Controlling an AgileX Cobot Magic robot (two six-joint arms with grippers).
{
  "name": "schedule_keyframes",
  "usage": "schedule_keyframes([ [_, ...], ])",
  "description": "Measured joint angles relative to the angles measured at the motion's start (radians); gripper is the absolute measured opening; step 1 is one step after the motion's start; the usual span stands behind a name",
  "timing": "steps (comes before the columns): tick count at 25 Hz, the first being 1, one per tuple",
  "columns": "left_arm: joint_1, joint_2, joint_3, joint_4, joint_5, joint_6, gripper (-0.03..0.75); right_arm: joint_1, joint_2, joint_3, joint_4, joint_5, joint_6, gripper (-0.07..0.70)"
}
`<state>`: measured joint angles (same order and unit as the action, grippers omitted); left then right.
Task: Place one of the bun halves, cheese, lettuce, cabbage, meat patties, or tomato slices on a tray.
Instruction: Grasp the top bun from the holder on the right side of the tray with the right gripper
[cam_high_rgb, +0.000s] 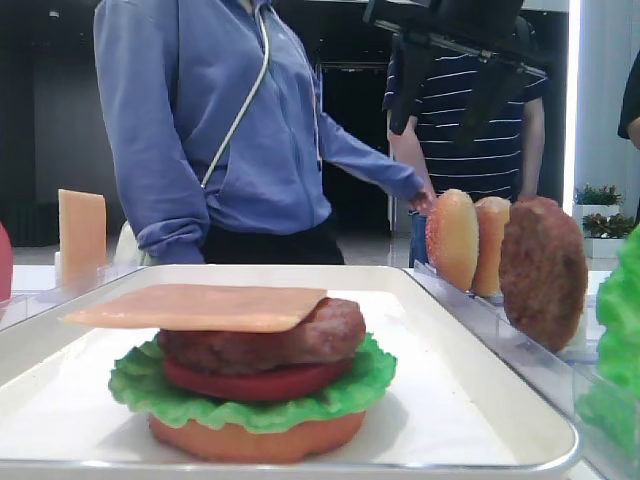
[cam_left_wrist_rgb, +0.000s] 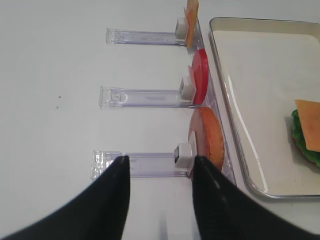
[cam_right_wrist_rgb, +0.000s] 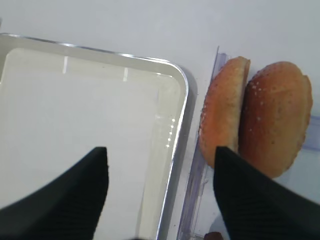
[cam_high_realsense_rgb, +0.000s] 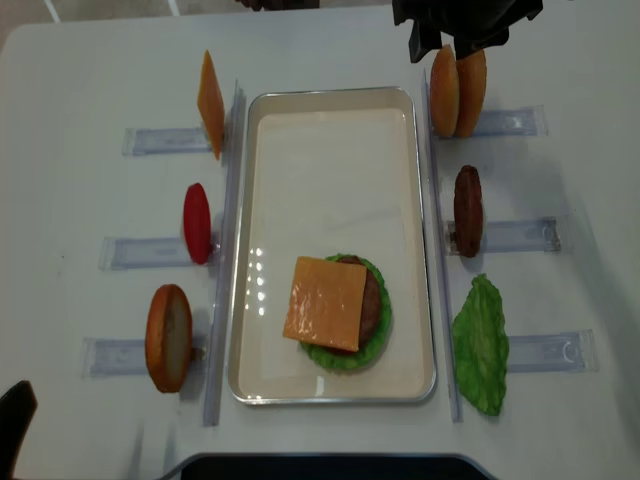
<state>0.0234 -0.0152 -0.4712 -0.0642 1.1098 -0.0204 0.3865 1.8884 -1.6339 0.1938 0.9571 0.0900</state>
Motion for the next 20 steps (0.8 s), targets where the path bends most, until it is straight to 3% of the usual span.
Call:
schedule_keyframes([
  [20,0.000,0.000,0.000,0.000,0.000,0.000,0.324,-0.039,0.047,0.000,-0.026,-0.022,-0.020,0.461],
])
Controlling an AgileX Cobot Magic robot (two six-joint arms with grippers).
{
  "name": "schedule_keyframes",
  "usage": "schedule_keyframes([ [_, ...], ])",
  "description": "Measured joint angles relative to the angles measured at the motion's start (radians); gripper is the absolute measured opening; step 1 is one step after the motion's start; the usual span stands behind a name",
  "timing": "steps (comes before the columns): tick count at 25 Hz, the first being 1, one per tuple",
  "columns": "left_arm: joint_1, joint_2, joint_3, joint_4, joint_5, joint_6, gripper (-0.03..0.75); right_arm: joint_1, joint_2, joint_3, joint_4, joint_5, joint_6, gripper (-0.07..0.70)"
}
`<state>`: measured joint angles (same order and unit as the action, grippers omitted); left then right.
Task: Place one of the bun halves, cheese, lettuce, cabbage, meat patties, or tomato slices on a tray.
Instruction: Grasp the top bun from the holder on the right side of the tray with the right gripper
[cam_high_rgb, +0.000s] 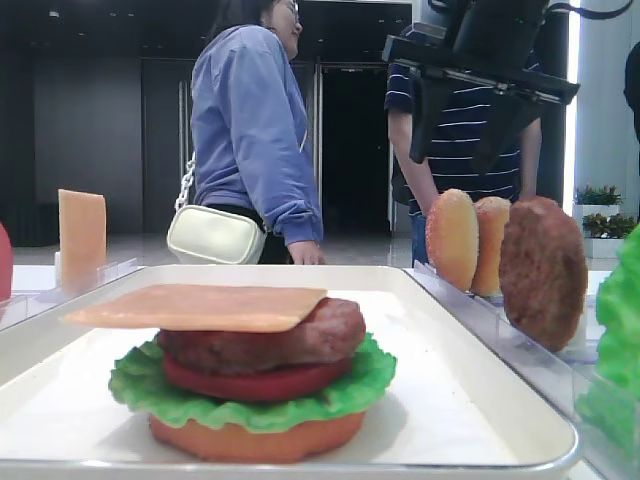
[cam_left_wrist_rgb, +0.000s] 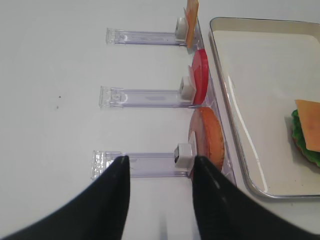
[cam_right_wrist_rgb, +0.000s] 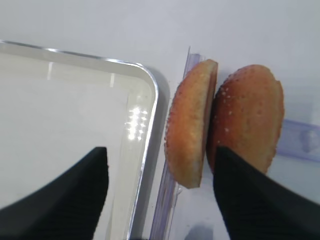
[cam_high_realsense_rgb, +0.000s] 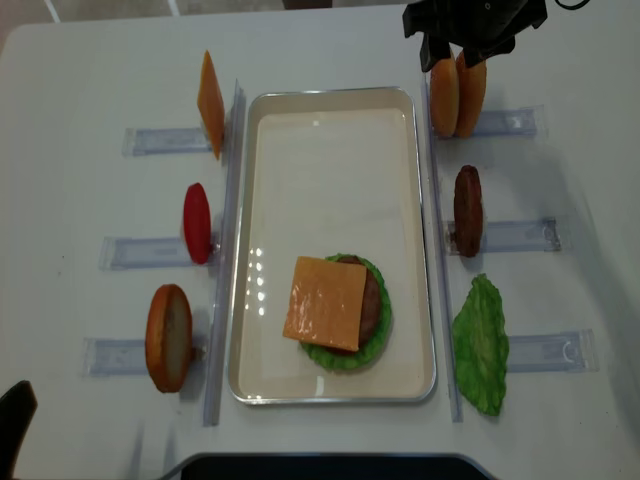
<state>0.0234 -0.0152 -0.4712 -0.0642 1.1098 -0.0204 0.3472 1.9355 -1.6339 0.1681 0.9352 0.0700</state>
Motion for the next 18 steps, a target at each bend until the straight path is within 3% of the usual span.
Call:
schedule_keyframes([
  [18,0.000,0.000,0.000,0.000,0.000,0.000,0.324,-0.007,0.065,-0.002,0.010,-0.030,-0.026,0.461],
])
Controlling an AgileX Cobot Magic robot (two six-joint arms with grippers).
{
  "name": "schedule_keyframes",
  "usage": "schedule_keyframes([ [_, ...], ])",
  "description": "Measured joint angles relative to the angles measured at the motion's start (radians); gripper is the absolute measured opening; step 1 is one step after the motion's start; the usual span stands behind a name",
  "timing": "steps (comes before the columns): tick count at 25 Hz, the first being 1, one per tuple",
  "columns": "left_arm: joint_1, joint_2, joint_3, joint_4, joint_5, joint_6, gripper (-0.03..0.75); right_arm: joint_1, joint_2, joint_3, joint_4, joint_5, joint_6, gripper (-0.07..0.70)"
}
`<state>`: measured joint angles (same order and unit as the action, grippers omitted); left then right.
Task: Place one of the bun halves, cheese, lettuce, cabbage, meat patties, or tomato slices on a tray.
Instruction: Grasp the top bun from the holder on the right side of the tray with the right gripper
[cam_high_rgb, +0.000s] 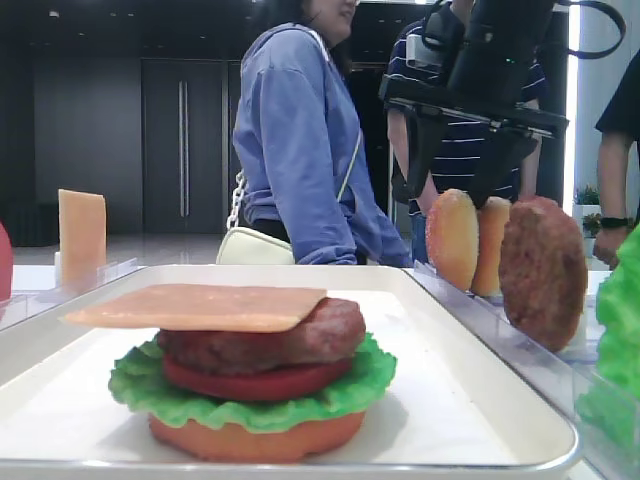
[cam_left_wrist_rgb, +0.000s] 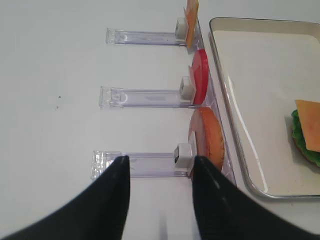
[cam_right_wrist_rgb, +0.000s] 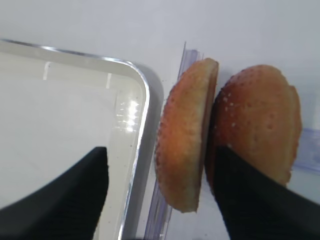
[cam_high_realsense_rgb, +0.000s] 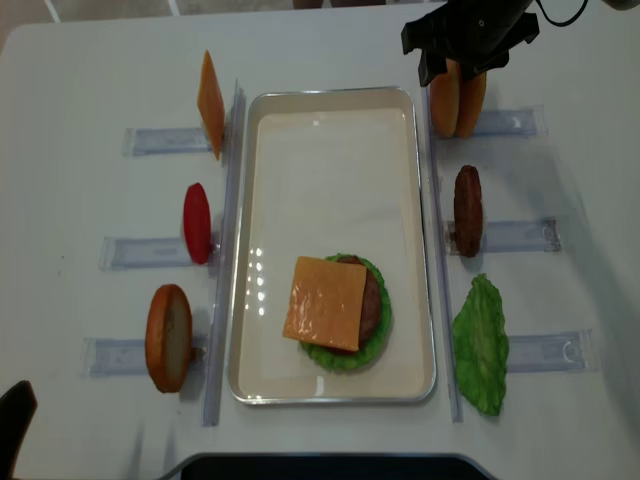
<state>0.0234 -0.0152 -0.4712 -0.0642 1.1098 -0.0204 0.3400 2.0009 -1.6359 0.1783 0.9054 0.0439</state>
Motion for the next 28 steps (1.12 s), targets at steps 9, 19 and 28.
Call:
schedule_keyframes([
  [9,0.000,0.000,0.000,0.000,0.000,0.000,0.324,0.000,0.028,0.000,0.005,-0.003,-0.008,0.461],
  [19,0.000,0.000,0.000,0.000,0.000,0.000,0.324,-0.001,0.048,-0.005,-0.007,-0.022,-0.014,0.326],
  [28,0.000,0.000,0.000,0.000,0.000,0.000,0.324,-0.002,0.049,-0.006,-0.012,-0.027,-0.018,0.230],
])
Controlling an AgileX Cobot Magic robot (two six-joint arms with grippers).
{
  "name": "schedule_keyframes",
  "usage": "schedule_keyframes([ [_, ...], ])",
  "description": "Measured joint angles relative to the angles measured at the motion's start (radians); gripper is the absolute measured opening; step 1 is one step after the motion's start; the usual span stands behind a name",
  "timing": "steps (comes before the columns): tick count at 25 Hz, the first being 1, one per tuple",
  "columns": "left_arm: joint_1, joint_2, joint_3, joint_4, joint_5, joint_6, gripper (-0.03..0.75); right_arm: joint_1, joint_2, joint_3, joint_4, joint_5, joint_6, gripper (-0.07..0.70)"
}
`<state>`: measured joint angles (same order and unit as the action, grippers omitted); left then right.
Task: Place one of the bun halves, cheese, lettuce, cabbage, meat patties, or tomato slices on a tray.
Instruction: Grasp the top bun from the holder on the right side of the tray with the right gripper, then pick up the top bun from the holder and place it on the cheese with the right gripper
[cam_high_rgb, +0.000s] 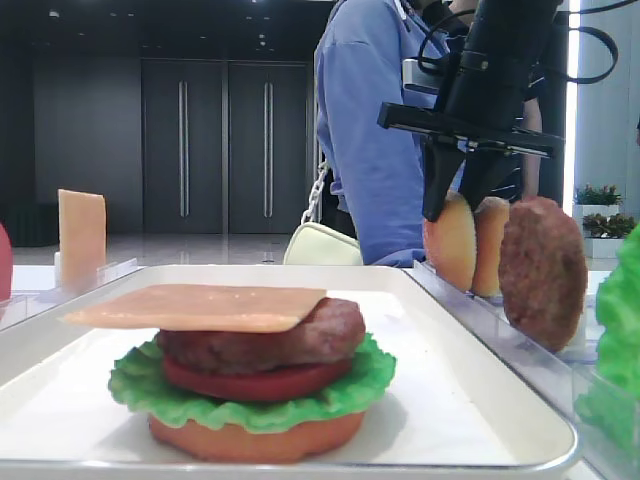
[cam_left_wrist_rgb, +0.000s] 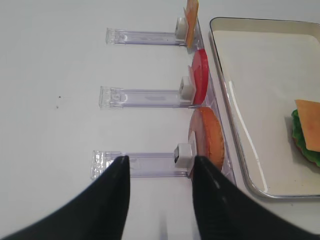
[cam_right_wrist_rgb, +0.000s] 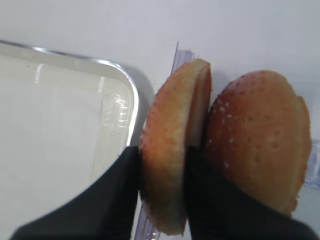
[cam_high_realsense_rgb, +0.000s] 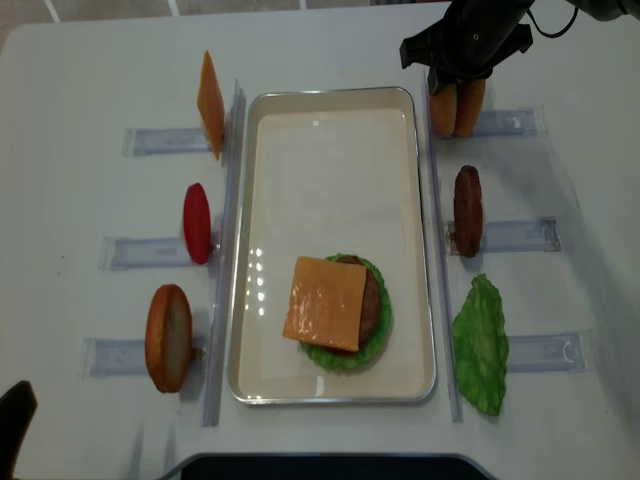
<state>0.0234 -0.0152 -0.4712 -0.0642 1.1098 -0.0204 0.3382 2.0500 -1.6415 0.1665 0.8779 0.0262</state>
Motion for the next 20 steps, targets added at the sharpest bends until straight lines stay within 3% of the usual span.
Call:
schedule_keyframes([
  [20,0.000,0.000,0.000,0.000,0.000,0.000,0.324,0.000,-0.001,-0.001,0.004,0.011,-0.001,0.228],
])
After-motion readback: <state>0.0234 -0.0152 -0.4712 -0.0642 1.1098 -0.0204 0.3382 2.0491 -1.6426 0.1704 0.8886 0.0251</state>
